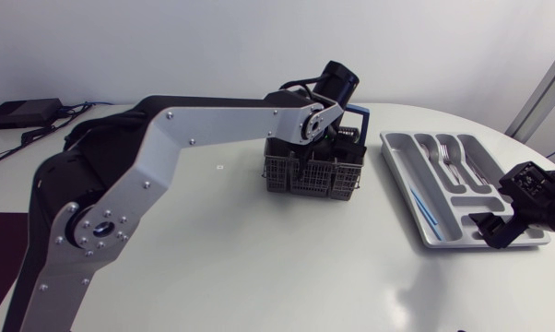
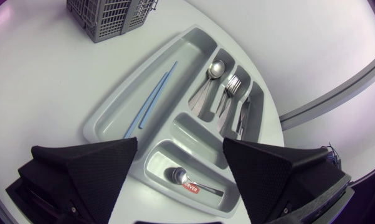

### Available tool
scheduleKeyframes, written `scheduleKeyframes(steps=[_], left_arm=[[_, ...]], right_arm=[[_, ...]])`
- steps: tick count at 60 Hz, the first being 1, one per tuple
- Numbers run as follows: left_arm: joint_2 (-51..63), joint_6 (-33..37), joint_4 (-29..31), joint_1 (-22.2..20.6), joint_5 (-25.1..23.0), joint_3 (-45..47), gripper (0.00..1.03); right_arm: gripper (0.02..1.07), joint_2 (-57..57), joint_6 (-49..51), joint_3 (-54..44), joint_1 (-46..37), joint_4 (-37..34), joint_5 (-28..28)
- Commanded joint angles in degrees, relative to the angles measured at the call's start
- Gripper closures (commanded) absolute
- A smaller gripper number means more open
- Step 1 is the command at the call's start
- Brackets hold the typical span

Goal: Unload the cutlery basket into the drawer organizer.

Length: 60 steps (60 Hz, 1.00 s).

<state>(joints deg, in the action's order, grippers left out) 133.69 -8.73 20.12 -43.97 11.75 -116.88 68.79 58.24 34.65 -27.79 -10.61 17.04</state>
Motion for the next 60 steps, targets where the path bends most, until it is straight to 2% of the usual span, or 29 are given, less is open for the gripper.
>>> scheduleKeyframes(steps=[1,13,33,35,48,52,60], left_arm=[[2.10,-1.46,0.53,0.37,0.47,-2.04,0.59],[2.28,-1.64,0.53,0.11,0.47,-1.77,0.75],[3.60,-2.25,0.53,-0.42,0.29,-2.21,0.79],[3.69,-2.43,0.45,-0.33,0.29,-2.39,0.83],[1.40,-2.69,0.36,0.11,0.38,1.13,0.92],[-0.62,-2.78,-1.49,0.20,0.38,4.03,0.92],[-7.30,-2.69,-10.72,0.20,0.29,14.66,0.96]], right_arm=[[0.08,-0.77,-1.11,-1.70,0.55,-0.81,-0.51],[0.08,-1.03,-1.11,-1.87,0.63,-0.99,-0.51],[0.08,-1.91,-1.11,-2.66,0.72,-1.08,-0.60],[0.08,-2.17,-1.11,-2.93,0.81,-1.17,-0.60],[0.08,-2.61,-1.11,-3.28,1.16,-1.17,-0.69],[0.08,-2.61,-1.11,-3.28,1.25,-1.25,-0.69],[0.08,-3.14,-1.46,-3.72,1.86,-1.25,-0.87]])
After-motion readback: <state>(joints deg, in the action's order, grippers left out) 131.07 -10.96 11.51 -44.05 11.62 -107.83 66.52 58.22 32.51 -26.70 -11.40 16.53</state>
